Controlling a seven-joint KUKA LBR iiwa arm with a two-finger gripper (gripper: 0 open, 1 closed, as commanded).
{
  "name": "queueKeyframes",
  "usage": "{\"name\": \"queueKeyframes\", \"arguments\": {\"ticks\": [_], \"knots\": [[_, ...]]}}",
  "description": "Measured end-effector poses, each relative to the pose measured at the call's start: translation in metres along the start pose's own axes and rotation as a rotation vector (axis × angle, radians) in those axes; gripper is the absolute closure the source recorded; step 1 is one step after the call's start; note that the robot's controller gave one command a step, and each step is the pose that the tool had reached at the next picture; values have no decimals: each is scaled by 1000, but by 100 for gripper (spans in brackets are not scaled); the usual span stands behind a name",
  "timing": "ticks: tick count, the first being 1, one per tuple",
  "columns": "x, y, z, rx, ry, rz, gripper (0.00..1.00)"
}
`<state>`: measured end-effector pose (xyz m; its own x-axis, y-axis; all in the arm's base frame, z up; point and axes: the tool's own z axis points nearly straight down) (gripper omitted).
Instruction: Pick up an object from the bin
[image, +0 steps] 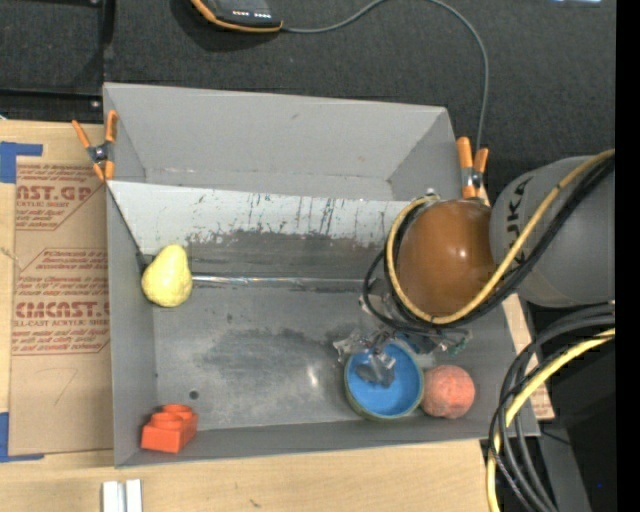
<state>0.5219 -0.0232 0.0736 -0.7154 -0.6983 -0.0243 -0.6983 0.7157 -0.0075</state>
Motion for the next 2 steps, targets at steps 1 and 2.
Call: {"name": "queueKeyframes", "arguments": {"ticks": [1, 2], "knots": [[0, 0, 0, 0, 0, 0, 100], [1, 2, -6, -5, 5, -1, 100]]}}
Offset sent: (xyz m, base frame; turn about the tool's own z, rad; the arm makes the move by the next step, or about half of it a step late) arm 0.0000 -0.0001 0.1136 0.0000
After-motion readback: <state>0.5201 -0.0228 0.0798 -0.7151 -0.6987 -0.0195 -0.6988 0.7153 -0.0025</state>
